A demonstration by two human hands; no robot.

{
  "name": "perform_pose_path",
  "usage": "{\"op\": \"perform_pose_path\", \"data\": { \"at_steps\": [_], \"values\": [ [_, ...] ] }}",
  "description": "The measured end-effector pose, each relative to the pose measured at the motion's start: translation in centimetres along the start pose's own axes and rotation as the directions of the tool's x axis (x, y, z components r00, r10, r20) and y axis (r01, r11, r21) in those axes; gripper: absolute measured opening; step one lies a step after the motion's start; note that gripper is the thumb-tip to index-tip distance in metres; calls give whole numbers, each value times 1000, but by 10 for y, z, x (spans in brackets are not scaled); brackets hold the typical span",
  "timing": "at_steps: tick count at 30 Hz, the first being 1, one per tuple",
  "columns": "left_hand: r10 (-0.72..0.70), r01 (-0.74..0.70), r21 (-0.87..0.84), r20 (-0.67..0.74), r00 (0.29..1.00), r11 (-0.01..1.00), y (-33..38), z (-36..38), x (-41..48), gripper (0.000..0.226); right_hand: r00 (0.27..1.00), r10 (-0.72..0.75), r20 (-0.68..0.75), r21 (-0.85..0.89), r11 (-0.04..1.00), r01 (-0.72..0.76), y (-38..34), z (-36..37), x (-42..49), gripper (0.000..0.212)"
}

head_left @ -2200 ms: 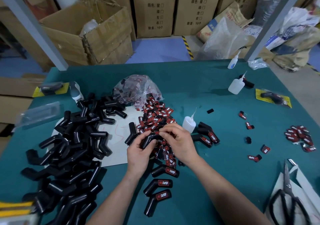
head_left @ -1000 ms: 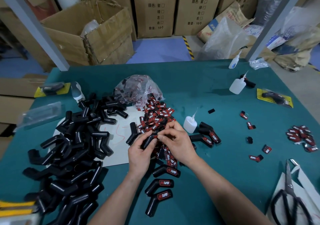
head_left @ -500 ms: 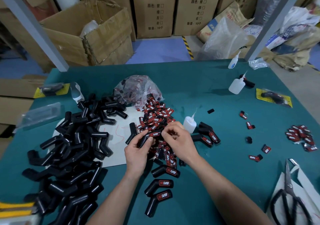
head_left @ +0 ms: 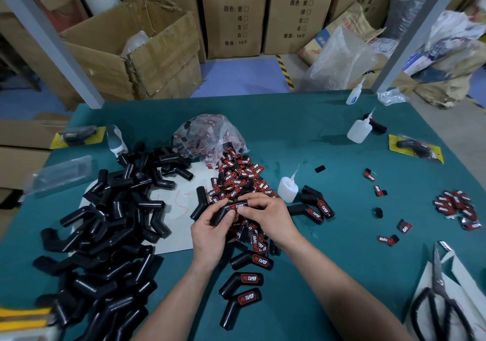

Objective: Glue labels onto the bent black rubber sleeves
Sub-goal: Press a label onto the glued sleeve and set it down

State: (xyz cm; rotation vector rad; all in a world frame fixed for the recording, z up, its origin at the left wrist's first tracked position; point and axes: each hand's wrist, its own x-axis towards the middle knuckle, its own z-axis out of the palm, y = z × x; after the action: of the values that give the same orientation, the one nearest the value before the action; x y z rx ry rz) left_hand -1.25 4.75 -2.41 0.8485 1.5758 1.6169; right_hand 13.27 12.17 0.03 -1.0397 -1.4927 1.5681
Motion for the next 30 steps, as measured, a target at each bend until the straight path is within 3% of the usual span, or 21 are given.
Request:
{"op": "perform_pose_path", "data": {
  "at_steps": [5, 10, 15, 21, 25, 30],
  "values": [
    [-1, 1, -15, -12, 1000, 1000, -1, 1, 0, 46, 1000, 2, -7, 72, 997, -1, 1, 1, 0, 4],
    [2, -3, -39, -13, 1000, 999, 2, 1, -1, 46, 999, -38, -23, 94, 995, 40, 2, 5, -2, 10],
    [38, -37, -29, 26, 999, 999, 5, -1, -3, 50, 996, -22, 82, 36, 999, 20, -1, 1, -3, 2],
    [8, -6, -22, 50, 999, 1000, 3, 0, -3, 37, 999, -31, 33, 26, 999, 30, 3, 2, -4, 13],
    [48, -49, 12, 67, 997, 999, 5, -1, -4, 51, 998, -4, 69, 63, 998, 0, 0, 1, -3, 8],
    [69, -71, 11, 102, 992, 997, 9, 2, -8, 55, 998, -2, 60, 75, 997, -3, 0, 3, -4, 20]
  ]
}}
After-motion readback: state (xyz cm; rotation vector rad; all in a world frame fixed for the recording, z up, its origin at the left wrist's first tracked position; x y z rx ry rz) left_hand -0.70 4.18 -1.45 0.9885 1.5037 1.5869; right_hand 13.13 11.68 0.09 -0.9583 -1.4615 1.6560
